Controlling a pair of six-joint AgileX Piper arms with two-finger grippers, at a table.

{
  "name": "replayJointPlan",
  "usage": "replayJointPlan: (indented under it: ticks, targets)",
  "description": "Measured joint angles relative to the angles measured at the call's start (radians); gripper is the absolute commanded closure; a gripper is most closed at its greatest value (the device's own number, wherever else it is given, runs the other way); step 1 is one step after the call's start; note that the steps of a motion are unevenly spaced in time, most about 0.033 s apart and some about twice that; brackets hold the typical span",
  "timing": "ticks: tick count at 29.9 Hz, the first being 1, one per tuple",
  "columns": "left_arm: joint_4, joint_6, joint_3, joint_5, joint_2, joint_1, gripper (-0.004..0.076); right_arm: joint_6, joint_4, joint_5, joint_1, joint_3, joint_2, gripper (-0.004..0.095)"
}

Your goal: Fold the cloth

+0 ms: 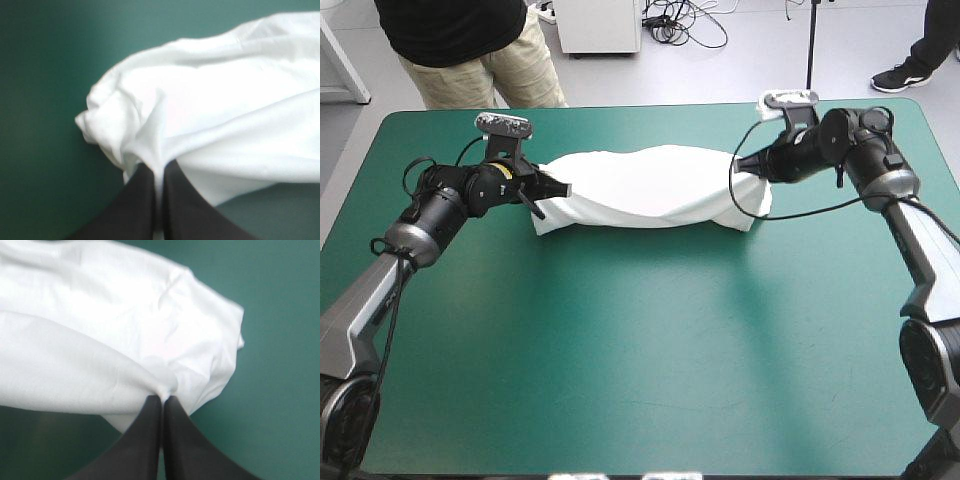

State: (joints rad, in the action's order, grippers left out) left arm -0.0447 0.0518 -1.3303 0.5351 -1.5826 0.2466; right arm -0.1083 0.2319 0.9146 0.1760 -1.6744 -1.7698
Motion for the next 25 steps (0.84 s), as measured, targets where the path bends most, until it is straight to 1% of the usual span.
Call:
replayJointPlan:
  ticks: [6, 8, 10, 12, 15, 20, 25]
  targets:
    - [-0.046, -0.017, 0.184, 0.061, 0.137, 0.0, 0.0733, -0.01, 0.003, 0.019, 0.0, 0.304, 0.12, 0.0925]
    - [-0.077, -0.017, 0.248, 0.105, 0.168, 0.0, 0.0733, -0.01, 0.01, 0.023, 0.0, 0.387, 0.165, 0.0925]
    - [-0.102, -0.015, 0.303, 0.178, 0.193, 0.0, 0.0733, -0.011, 0.01, 0.031, 0.003, 0.457, 0.208, 0.0925]
    - [-0.107, -0.015, 0.349, 0.252, 0.212, 0.0, 0.0733, -0.011, 0.009, 0.042, 0.013, 0.511, 0.242, 0.0925]
    - [-0.118, -0.013, 0.405, 0.315, 0.249, 0.0, 0.0733, -0.011, 0.01, 0.063, 0.038, 0.581, 0.288, 0.0925]
    - [-0.127, -0.016, 0.497, 0.366, 0.334, 0.0, 0.0733, -0.007, 0.004, 0.106, 0.09, 0.694, 0.347, 0.0925]
    - [-0.127, -0.015, 0.578, 0.416, 0.392, 0.0, 0.0731, 0.002, 0.0, 0.127, 0.104, 0.758, 0.369, 0.0925]
